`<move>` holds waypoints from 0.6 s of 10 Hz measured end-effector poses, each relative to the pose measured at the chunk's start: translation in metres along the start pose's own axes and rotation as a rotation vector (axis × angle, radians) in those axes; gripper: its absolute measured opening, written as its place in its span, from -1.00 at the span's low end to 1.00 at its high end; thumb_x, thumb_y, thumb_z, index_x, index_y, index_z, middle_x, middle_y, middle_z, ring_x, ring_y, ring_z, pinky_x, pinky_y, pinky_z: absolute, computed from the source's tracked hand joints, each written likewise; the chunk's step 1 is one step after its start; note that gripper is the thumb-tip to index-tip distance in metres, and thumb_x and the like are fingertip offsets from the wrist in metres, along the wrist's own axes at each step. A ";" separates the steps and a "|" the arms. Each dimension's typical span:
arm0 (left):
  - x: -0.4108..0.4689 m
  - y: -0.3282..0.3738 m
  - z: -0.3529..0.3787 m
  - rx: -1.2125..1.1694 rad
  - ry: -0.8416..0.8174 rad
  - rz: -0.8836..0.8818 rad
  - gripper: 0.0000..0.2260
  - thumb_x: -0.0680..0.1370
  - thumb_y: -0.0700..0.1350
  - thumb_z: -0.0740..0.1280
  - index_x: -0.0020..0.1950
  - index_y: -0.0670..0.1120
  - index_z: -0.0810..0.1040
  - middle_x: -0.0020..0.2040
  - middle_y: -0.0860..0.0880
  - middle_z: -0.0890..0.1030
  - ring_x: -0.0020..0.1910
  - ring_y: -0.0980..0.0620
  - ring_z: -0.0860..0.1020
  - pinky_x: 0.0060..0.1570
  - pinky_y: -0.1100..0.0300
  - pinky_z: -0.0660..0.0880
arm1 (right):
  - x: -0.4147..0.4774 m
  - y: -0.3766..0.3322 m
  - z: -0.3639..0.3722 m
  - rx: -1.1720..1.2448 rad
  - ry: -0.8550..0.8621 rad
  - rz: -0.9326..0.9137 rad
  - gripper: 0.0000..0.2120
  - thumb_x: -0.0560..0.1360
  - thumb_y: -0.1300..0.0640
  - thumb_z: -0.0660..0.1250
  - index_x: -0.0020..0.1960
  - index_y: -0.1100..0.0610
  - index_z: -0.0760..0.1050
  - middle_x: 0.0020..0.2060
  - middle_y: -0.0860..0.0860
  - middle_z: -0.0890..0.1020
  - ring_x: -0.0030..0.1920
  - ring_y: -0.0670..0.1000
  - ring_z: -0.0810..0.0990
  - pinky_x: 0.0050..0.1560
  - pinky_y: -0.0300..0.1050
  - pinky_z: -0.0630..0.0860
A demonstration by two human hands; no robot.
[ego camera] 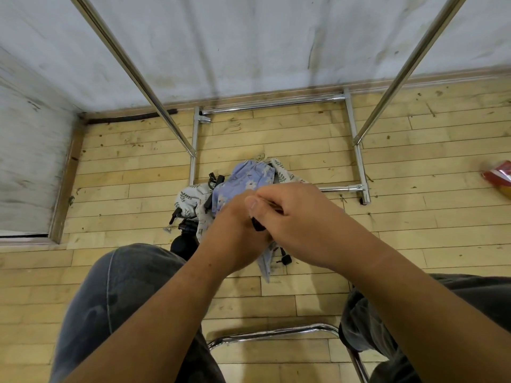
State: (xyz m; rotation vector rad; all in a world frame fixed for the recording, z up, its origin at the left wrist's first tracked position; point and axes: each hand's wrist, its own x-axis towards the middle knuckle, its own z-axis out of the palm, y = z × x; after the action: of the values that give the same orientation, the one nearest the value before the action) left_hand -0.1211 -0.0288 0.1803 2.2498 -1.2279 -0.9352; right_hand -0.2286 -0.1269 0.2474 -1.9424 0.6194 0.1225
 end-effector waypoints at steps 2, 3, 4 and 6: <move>-0.005 -0.010 -0.005 0.029 0.027 0.028 -0.55 0.49 -0.20 0.47 0.36 -0.24 0.51 0.24 -0.07 0.60 0.17 0.04 0.58 -0.08 0.62 0.30 | -0.002 -0.003 0.006 0.001 -0.005 -0.003 -0.58 0.70 -0.17 0.12 -0.21 0.04 0.48 -0.39 -0.06 0.49 -0.41 -0.15 0.41 -0.32 -0.36 0.35; -0.005 -0.003 -0.007 -0.002 0.002 0.044 -0.70 0.51 -0.32 0.44 0.24 -0.26 0.57 0.05 -0.08 0.63 -0.18 0.30 0.46 -0.18 0.62 0.36 | -0.002 -0.006 0.007 0.101 0.048 -0.036 -0.51 0.68 -0.20 0.13 -0.29 0.09 0.41 -0.45 -0.06 0.38 -0.46 -0.13 0.34 -0.34 -0.36 0.33; -0.002 -0.005 -0.007 -0.081 0.021 0.026 -0.78 0.50 -0.32 0.44 0.14 -0.23 0.60 -0.06 -0.09 0.66 -0.30 0.33 0.43 -0.23 0.56 0.41 | -0.001 -0.005 0.006 0.174 0.081 -0.049 -0.47 0.67 -0.20 0.15 -0.23 0.21 0.47 -0.42 0.06 0.41 -0.43 -0.10 0.34 -0.34 -0.27 0.32; -0.001 0.001 -0.011 -0.044 0.078 -0.022 -0.70 0.55 -0.19 0.36 -0.19 0.20 0.42 -0.32 0.23 0.47 -0.36 0.33 0.48 -0.32 0.51 0.41 | -0.001 0.000 -0.010 0.274 -0.041 0.014 -0.66 0.66 -0.12 0.25 -0.06 0.13 0.58 -0.51 -0.11 0.46 -0.57 -0.14 0.39 -0.50 -0.35 0.36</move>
State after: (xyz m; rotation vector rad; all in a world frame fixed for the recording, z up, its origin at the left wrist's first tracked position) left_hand -0.1142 -0.0285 0.1888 2.2482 -1.1402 -0.8658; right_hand -0.2315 -0.1350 0.2519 -1.6676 0.5905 0.0819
